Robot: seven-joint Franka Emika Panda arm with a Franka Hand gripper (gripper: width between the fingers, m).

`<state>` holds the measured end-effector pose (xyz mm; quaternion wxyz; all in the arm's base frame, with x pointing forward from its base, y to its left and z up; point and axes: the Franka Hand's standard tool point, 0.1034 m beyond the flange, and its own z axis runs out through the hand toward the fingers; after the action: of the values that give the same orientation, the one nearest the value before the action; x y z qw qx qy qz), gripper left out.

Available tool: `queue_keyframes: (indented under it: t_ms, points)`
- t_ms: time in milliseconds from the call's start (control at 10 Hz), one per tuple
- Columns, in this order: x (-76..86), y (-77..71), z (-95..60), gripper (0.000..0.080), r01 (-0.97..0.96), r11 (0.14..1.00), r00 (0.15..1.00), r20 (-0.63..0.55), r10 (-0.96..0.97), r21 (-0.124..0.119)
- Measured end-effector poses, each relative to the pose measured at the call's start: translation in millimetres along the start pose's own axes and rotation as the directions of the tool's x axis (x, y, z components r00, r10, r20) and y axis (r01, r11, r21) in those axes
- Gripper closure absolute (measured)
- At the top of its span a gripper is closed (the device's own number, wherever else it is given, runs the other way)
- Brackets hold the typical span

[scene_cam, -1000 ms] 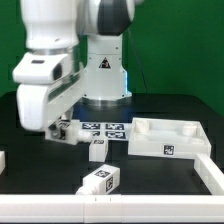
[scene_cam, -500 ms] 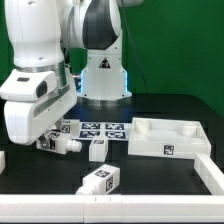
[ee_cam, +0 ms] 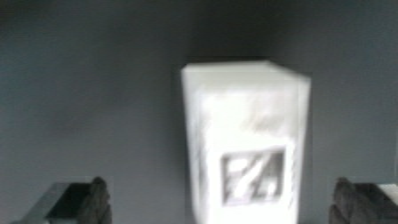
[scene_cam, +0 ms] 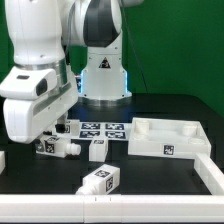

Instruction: Assemble one leg

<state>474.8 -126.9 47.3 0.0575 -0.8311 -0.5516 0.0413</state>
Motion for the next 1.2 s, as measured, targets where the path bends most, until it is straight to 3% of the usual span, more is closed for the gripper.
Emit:
queue_keyframes:
  t_ms: [200, 400, 1000, 1100, 1200]
  points:
    - [35.9, 23.9, -29.1, 0.0152, -0.047, 0.999, 0.999, 0.006, 0.047, -0.027]
    - [70.0, 39.7, -39.8, 0.0151, -0.07, 0.996, 0.998, -0.001, 0.07, -0.058]
    - [65.6, 37.9, -37.9, 0.0151, -0.069, 0.996, 0.998, 0.0, 0.069, -0.052]
    - [70.4, 39.8, -41.8, 0.0151, -0.199, 0.978, 0.98, -0.011, 0.199, -0.06]
    - [83.0, 40.8, -43.0, 0.0151, -0.349, 0.936, 0.937, -0.018, 0.348, -0.053]
